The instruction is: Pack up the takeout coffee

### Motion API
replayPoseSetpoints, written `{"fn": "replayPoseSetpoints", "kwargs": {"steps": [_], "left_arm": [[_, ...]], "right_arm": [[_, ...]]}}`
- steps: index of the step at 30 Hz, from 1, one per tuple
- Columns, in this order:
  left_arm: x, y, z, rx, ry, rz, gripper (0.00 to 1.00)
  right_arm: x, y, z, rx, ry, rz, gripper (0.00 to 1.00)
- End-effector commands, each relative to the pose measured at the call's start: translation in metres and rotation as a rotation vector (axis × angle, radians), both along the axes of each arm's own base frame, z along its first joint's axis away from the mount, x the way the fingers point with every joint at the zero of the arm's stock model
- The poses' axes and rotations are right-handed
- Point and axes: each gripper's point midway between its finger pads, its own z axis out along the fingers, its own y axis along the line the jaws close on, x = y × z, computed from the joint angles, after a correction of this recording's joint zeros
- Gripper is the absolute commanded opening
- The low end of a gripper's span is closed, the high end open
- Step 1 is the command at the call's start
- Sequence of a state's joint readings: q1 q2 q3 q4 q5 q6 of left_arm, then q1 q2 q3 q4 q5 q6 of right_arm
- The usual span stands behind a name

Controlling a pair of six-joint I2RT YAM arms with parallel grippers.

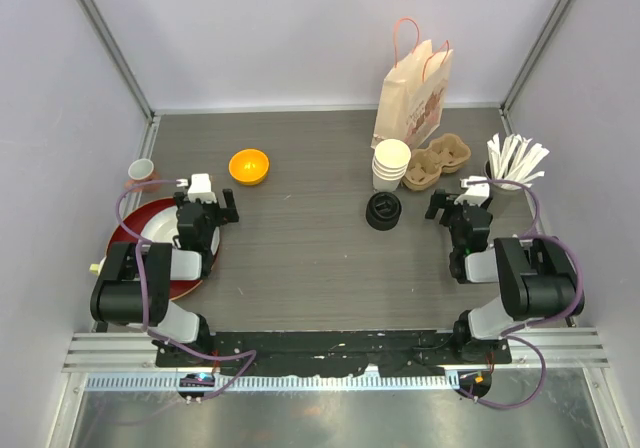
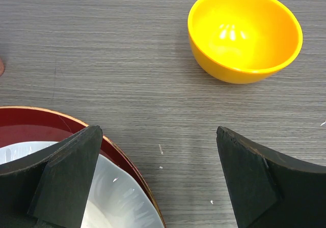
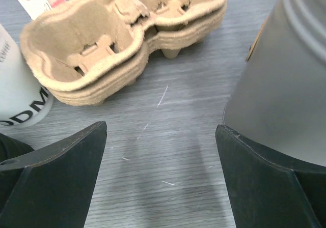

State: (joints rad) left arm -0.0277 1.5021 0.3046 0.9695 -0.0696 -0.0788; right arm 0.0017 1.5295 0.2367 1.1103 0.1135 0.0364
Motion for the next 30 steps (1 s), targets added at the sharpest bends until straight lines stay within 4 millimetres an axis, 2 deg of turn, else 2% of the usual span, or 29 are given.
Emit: {"fn": "replayPoseSetpoints", "kwargs": {"steps": [1, 2, 5, 6, 9, 10, 11, 12, 14, 15, 16, 17, 18, 20, 21, 22, 23, 25, 26, 27, 28, 29, 30], "left_arm": [[0.007, 0.002, 0.017, -0.005, -0.066, 0.013, 1.0], [0.006, 0.002, 0.016, -0.005, -0.063, 0.013, 1.0], [0.006, 0.002, 0.017, -0.006, -0.066, 0.014, 1.0], [0.007, 0.012, 0.019, -0.007, -0.069, 0.073, 1.0], [0.007, 0.015, 0.025, -0.018, -0.037, 0.097, 1.0], [0.009, 0.01, 0.028, -0.019, -0.011, 0.065, 1.0], [0.019, 0.004, 0.053, 0.004, -0.037, 0.016, 1.0], [0.012, -0.008, 0.036, 0.011, 0.066, -0.063, 1.0], [0.014, -0.019, 0.048, 0.021, 0.069, -0.134, 1.0], [0.01, -0.02, 0.053, 0.025, 0.075, -0.147, 1.0], [0.009, -0.029, 0.062, 0.023, 0.07, -0.201, 1.0], [0.006, -0.035, 0.066, 0.013, 0.079, -0.233, 1.0], [-0.005, -0.04, 0.064, 0.043, 0.128, -0.29, 1.0], [-0.012, -0.058, 0.081, 0.034, 0.139, -0.402, 1.0], [-0.02, -0.062, 0.086, 0.043, 0.147, -0.437, 1.0], [-0.027, -0.064, 0.089, 0.041, 0.177, -0.46, 1.0], [-0.037, -0.071, 0.088, 0.031, 0.207, -0.507, 1.0], [-0.052, -0.075, 0.097, 0.05, 0.249, -0.565, 1.0], [-0.058, -0.079, 0.101, 0.04, 0.263, -0.59, 1.0], [-0.062, -0.081, 0.106, 0.041, 0.276, -0.612, 1.0], [-0.062, -0.083, 0.125, 0.054, 0.266, -0.634, 1.0], [-0.075, -0.085, 0.121, 0.033, 0.335, -0.65, 1.0], [-0.082, -0.09, 0.127, 0.012, 0.354, -0.685, 1.0]], "right_arm": [[0.0, 0.003, 0.037, -0.003, -0.085, 0.019, 0.93], [-0.001, 0.002, 0.048, -0.002, -0.111, 0.014, 0.92], [-0.006, 0.004, 0.057, -0.006, -0.129, 0.025, 0.91], [-0.009, 0.004, 0.07, -0.004, -0.169, 0.028, 0.91], [-0.015, 0.015, 0.095, 0.038, -0.223, 0.075, 0.91], [-0.017, 0.017, 0.102, 0.047, -0.232, 0.089, 0.91], [-0.018, 0.019, 0.107, 0.062, -0.232, 0.091, 0.91], [-0.022, 0.019, 0.118, 0.076, -0.237, 0.09, 0.91], [-0.026, 0.017, 0.133, 0.144, -0.251, 0.059, 0.9], [-0.031, 0.018, 0.155, 0.154, -0.269, 0.059, 0.89], [-0.034, 0.019, 0.165, 0.158, -0.276, 0.067, 0.88], [-0.037, 0.024, 0.19, 0.165, -0.317, 0.095, 0.88], [-0.041, 0.031, 0.192, 0.178, -0.29, 0.129, 0.87], [-0.05, 0.043, 0.223, 0.192, -0.302, 0.196, 0.86], [-0.053, 0.047, 0.232, 0.204, -0.297, 0.217, 0.85], [-0.052, 0.05, 0.236, 0.208, -0.275, 0.235, 0.84], [-0.055, 0.055, 0.253, 0.213, -0.26, 0.262, 0.82], [-0.051, 0.082, 0.258, 0.216, -0.186, 0.388, 0.79], [-0.053, 0.09, 0.275, 0.217, -0.165, 0.429, 0.78], [-0.055, 0.105, 0.282, 0.219, -0.147, 0.497, 0.77], [-0.055, 0.113, 0.289, 0.204, -0.138, 0.521, 0.75], [-0.049, 0.119, 0.298, 0.194, -0.112, 0.534, 0.74], [-0.047, 0.123, 0.302, 0.181, -0.099, 0.533, 0.73]]}}
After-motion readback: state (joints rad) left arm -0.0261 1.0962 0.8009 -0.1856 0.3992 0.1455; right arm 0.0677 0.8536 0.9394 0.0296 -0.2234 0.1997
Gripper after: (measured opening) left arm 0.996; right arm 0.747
